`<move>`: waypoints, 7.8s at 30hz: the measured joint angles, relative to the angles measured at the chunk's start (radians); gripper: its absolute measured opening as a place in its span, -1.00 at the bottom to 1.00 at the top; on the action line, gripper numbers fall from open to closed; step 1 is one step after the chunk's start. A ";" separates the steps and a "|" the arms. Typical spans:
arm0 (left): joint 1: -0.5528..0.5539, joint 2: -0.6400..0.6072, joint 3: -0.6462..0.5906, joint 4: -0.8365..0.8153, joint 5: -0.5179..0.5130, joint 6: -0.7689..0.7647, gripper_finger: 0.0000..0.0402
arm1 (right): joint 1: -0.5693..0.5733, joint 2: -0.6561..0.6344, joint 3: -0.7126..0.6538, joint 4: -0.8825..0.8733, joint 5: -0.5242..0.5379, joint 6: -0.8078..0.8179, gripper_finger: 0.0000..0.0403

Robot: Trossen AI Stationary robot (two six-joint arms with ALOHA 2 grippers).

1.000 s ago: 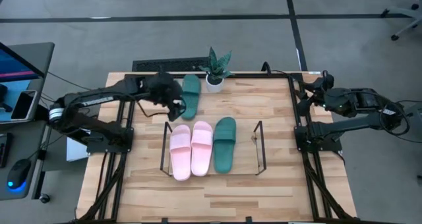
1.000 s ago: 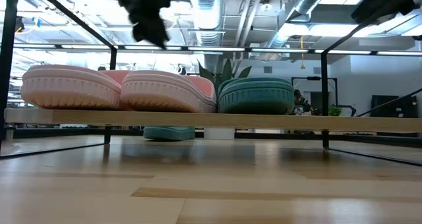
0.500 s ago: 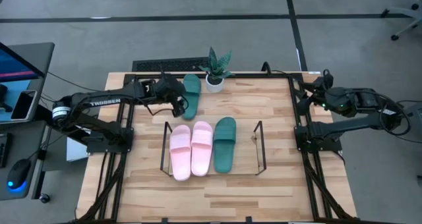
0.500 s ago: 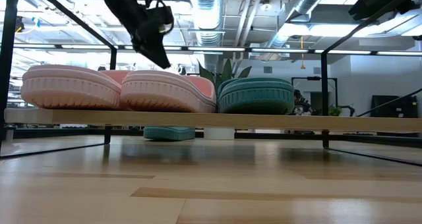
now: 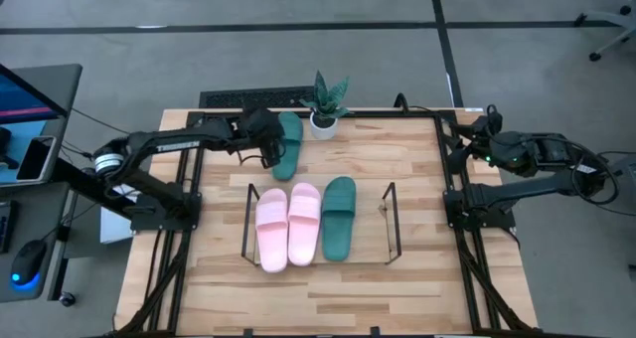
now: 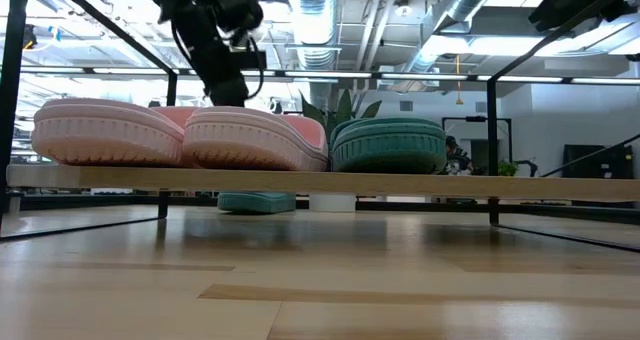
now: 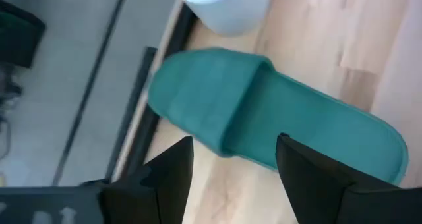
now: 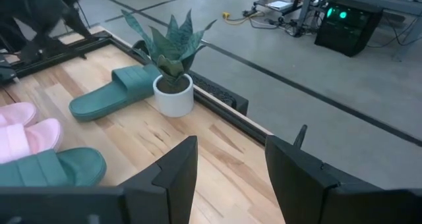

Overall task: Pick and place slides into the shelf
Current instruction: Put the green slide on the shelf

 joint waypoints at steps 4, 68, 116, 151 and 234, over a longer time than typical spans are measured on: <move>-0.015 0.059 0.000 -0.002 0.019 0.000 0.02 | 0.000 0.000 0.000 -0.001 0.015 0.000 -0.16; 0.138 0.184 -0.138 0.352 0.062 0.135 0.02 | 0.000 0.000 0.000 -0.053 0.016 0.027 -0.16; 0.116 0.168 -0.112 0.280 -0.136 0.051 -1.00 | 0.000 0.000 0.000 -0.050 0.008 0.050 -0.31; 0.112 -0.292 0.092 0.344 -0.276 -0.043 -1.00 | 0.000 0.000 0.000 0.137 0.052 0.042 -0.19; -0.263 0.200 0.576 0.458 0.004 0.229 -1.00 | -0.338 0.496 0.249 0.642 -0.681 0.524 -0.60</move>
